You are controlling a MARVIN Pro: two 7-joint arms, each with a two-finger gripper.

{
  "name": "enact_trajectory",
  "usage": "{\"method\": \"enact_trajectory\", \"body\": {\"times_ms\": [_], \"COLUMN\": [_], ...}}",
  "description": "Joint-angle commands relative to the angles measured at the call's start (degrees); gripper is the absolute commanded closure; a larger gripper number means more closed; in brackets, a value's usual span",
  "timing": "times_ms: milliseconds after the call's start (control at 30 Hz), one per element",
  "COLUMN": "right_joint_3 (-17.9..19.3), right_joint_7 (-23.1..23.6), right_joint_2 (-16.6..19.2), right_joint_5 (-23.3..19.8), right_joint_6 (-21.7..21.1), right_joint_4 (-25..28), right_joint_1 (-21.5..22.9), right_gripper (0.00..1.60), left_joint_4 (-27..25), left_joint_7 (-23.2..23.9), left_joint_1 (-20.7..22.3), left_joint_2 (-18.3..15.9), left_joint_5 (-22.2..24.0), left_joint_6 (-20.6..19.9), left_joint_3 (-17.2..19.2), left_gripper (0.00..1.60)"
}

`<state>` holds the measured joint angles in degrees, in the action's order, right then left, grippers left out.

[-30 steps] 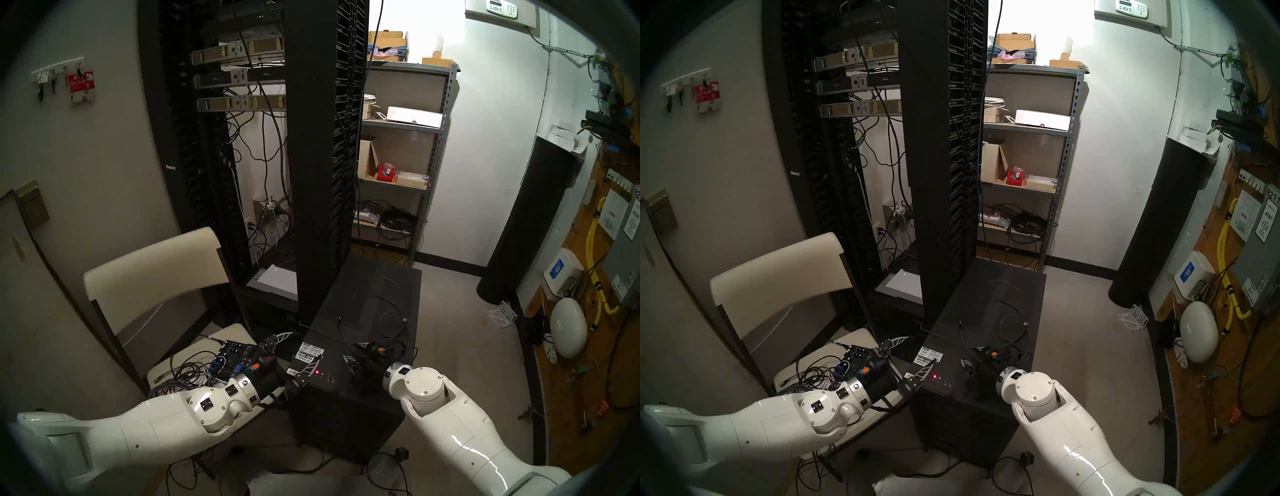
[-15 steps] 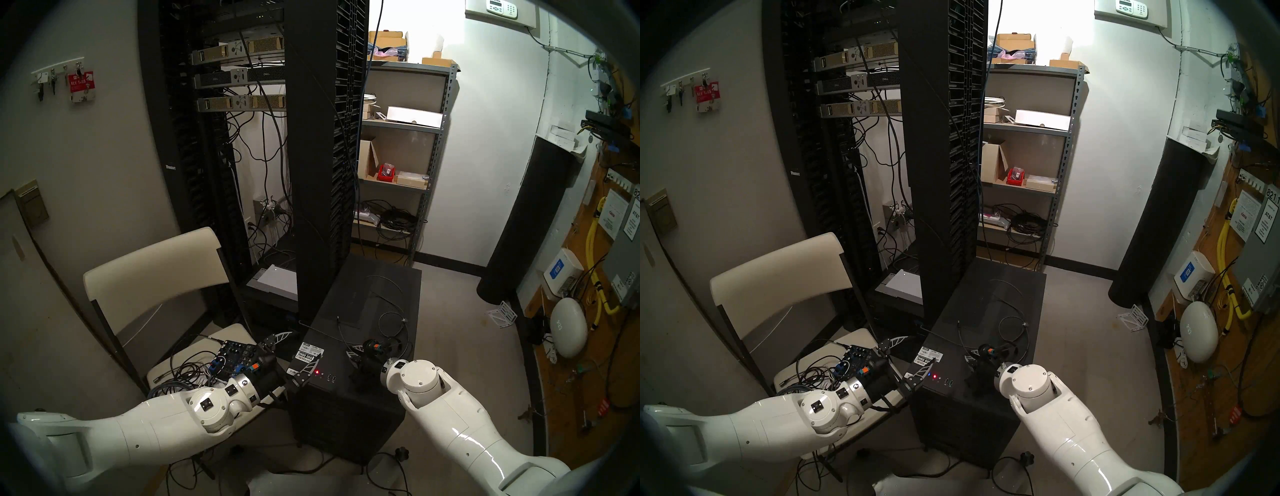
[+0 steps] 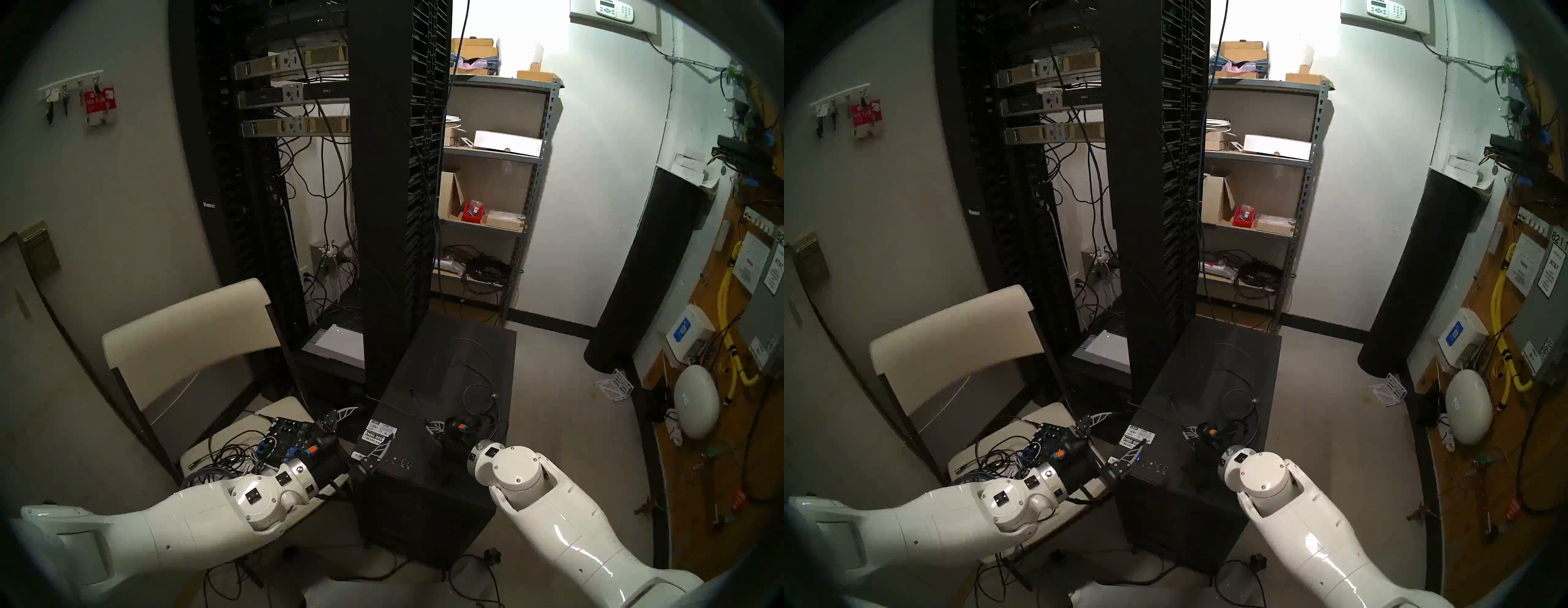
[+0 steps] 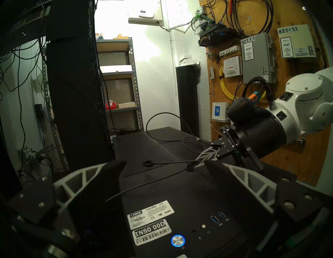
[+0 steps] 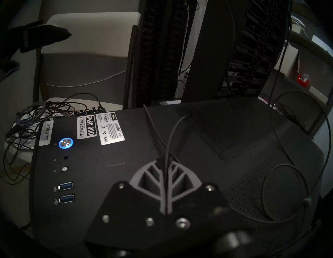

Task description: Insert the cable into the workstation's USB slot

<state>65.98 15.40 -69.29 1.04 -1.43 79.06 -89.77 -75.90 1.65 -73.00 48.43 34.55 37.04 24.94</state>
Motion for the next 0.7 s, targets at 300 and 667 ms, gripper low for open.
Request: {"method": "enact_trajectory", "body": {"times_ms": [300, 667], "right_joint_3": [-1.71, -1.82], "right_joint_7": [-9.81, -17.9], "right_joint_2": [3.71, 4.76], "right_joint_5": [4.36, 9.4], "right_joint_6": [8.55, 16.06], "right_joint_4": [8.62, 10.86], "right_joint_1": [-12.24, -17.1], "right_gripper": [1.6, 1.6], "left_joint_4": [-4.58, -6.7], "left_joint_7": [4.52, 10.94], "left_joint_1": [0.95, 1.92], "left_joint_2": [0.87, 1.15], "left_joint_5": [7.95, 20.62], "left_joint_6": [-4.59, -17.56], "left_joint_3": [-0.19, -0.59], "left_gripper": [0.0, 0.0]}}
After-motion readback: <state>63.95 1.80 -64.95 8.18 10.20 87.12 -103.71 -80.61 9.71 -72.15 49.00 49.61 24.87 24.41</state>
